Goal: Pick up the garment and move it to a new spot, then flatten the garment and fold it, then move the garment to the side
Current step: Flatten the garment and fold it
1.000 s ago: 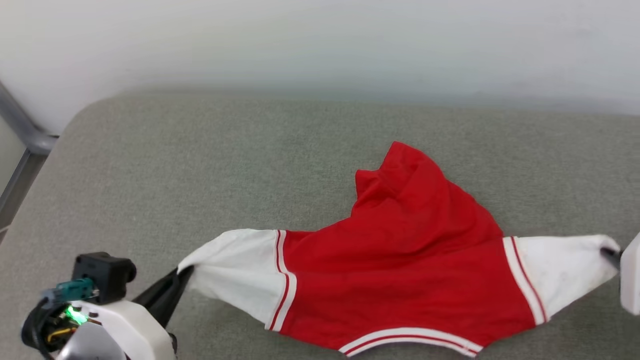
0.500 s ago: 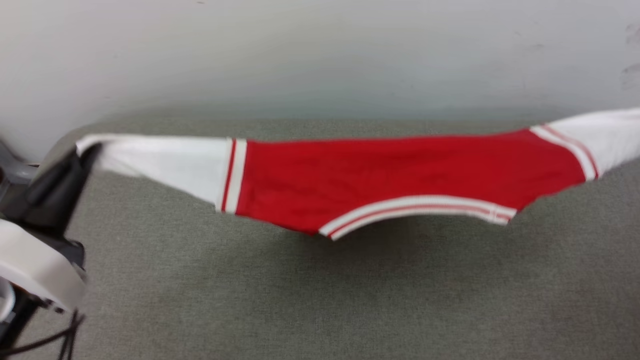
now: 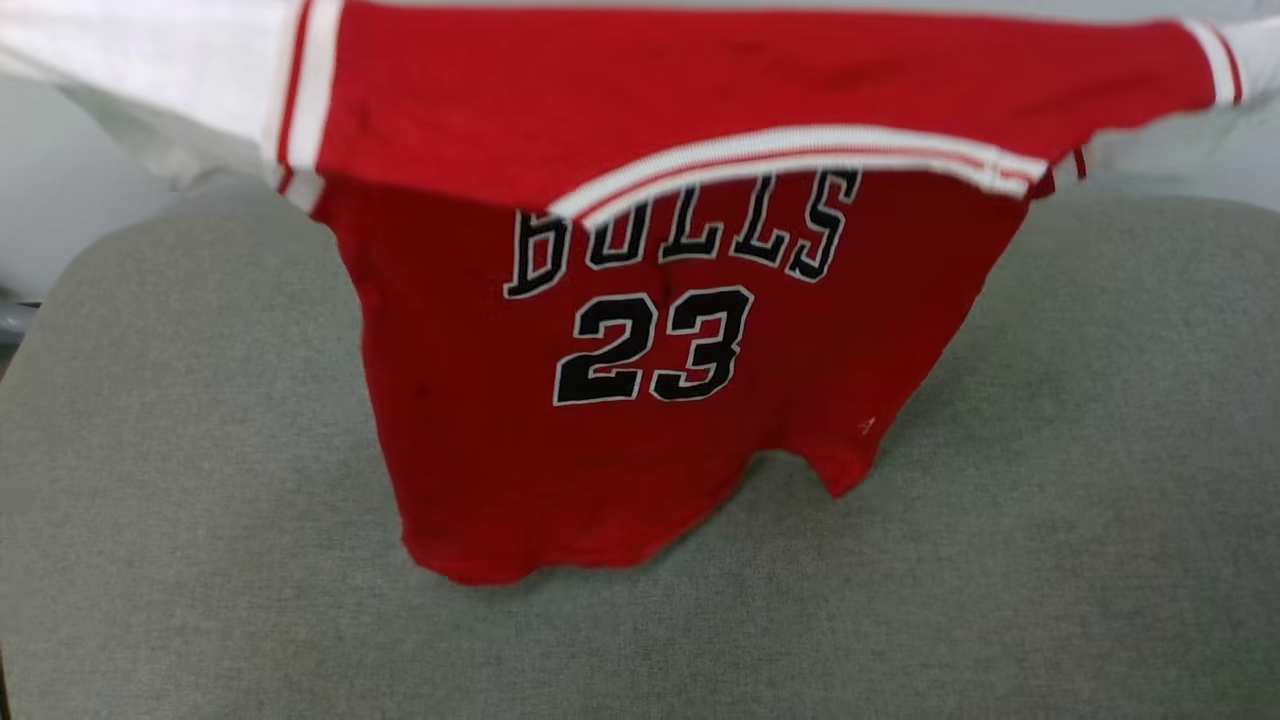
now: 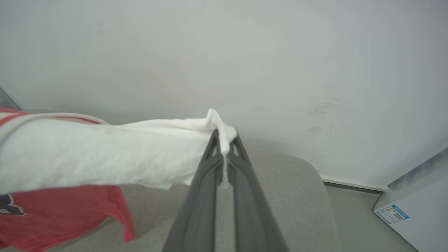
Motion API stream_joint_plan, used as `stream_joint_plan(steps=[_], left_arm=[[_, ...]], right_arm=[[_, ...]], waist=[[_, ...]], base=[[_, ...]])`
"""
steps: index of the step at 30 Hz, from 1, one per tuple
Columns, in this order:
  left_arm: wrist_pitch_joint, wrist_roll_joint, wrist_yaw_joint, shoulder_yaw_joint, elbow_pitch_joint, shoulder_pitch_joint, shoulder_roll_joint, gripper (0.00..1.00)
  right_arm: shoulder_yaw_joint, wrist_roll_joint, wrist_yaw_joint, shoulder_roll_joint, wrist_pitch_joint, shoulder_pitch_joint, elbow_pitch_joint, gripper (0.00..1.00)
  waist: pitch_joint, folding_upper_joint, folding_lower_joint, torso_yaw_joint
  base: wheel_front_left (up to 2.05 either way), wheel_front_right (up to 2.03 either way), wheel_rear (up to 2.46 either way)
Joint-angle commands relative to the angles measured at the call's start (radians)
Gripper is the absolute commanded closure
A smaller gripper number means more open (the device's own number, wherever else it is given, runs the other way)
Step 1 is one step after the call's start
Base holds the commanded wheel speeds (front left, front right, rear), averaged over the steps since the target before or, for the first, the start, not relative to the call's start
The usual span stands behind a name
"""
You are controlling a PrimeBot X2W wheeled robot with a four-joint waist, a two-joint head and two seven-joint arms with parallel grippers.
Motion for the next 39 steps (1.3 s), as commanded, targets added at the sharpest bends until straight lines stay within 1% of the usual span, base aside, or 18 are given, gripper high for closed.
stream_joint_plan(steps=[1,5,11,15,17,21,23,28,32,34,39], left_arm=[[-0.003,0.004,0.002,-0.002,0.017,-0.029,0.007,1.0],[-0.01,0.013,-0.015,-0.013,0.077,-0.125,0.039,1.0],[-0.032,0.005,-0.048,-0.048,0.186,-0.317,0.077,1.0],[-0.072,0.027,-0.068,-0.105,0.281,-0.482,0.092,1.0],[-0.099,0.042,-0.074,-0.14,0.334,-0.577,0.089,1.0],[-0.188,0.085,-0.085,-0.207,0.469,-0.779,0.053,1.0],[-0.261,0.117,-0.086,-0.235,0.545,-0.871,0.031,1.0],[-0.42,0.169,-0.091,-0.294,0.738,-1.025,-0.036,1.0],[-0.523,0.191,-0.092,-0.337,0.866,-1.068,-0.077,1.0],[-0.544,0.193,-0.092,-0.348,0.893,-1.069,-0.087,1.0],[-0.603,0.176,-0.095,-0.425,0.99,-1.003,-0.133,1.0]], right_arm=[[0.005,-0.01,-0.001,-0.001,-0.005,-0.028,0.009,1.0],[0.021,-0.03,-0.001,0.002,-0.028,-0.12,0.032,1.0],[0.032,-0.095,-0.001,-0.009,-0.087,-0.307,0.089,1.0],[0.047,-0.159,-0.001,-0.016,-0.149,-0.456,0.154,1.0],[0.062,-0.198,-0.001,-0.013,-0.189,-0.545,0.206,1.0],[0.071,-0.28,-0.001,-0.008,-0.293,-0.709,0.317,1.0],[0.077,-0.328,-0.002,0.003,-0.365,-0.781,0.382,1.0],[0.087,-0.41,-0.002,0.018,-0.53,-0.911,0.537,1.0],[0.099,-0.445,-0.002,0.037,-0.619,-0.936,0.639,1.0],[0.107,-0.447,-0.002,0.037,-0.634,-0.931,0.659,1.0],[0.131,-0.422,-0.002,0.036,-0.68,-0.871,0.731,1.0]], waist=[[0.025,0.0,0.0,-0.003],[0.092,0.0,0.0,-0.006],[0.246,0.0,0.0,-0.002],[0.35,0.0,0.0,0.007],[0.401,0.0,0.0,0.013],[0.483,0.0,0.0,0.026],[0.509,0.0,0.0,0.032],[0.556,0.0,0.0,0.049],[0.573,0.0,0.0,0.062],[0.575,0.0,0.0,0.065],[0.566,0.0,0.0,0.079]], base=[[0.0,0.0,0.0],[0.0,0.0,0.0],[0.0,0.0,0.0],[0.0,0.0,0.0],[0.0,0.0,0.0],[0.0,0.0,0.0],[0.0,0.0,0.0],[0.0,0.0,0.0],[0.0,0.0,0.0],[0.0,0.0,0.0],[0.0,0.0,0.0]])
